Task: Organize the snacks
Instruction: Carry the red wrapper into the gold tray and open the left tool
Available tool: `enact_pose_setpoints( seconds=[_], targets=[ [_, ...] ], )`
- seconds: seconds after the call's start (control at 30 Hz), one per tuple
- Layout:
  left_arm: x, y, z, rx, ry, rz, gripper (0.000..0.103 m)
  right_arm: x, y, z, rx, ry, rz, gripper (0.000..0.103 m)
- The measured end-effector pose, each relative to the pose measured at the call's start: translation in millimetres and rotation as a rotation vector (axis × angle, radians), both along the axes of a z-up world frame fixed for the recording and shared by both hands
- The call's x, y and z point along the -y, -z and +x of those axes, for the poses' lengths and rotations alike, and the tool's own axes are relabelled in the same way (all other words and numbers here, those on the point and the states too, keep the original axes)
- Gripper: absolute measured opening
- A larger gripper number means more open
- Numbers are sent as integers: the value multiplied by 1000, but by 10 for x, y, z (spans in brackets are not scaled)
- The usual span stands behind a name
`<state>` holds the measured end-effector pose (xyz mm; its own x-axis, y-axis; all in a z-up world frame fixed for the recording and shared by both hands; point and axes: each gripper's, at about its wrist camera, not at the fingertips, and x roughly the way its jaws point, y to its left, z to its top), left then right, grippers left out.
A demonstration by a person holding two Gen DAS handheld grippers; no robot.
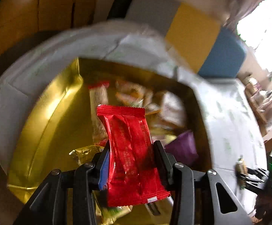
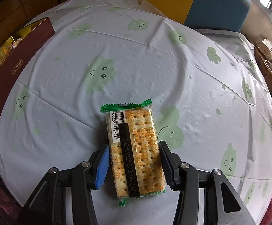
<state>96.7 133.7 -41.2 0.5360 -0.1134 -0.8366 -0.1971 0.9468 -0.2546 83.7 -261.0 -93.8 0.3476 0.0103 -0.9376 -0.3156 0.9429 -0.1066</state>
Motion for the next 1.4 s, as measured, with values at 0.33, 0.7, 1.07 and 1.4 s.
enact_pose_setpoints(
  seconds=[0.33,0.7,1.07,1.4],
  targets=[
    [-58,115,32,-34,19,98,45,10,2,9,-3,-3,0,50],
    [39,-153,-309,69,-42,182,45,-4,2,-4,3,-5,-6,50],
    [103,-417,-554,152,-53,189,45,-62,28,-73,22,-10,-38,50],
    [40,-424,-668,179,-50,167,45,-135,19,-16,-5,13,-88,50]
  ],
)
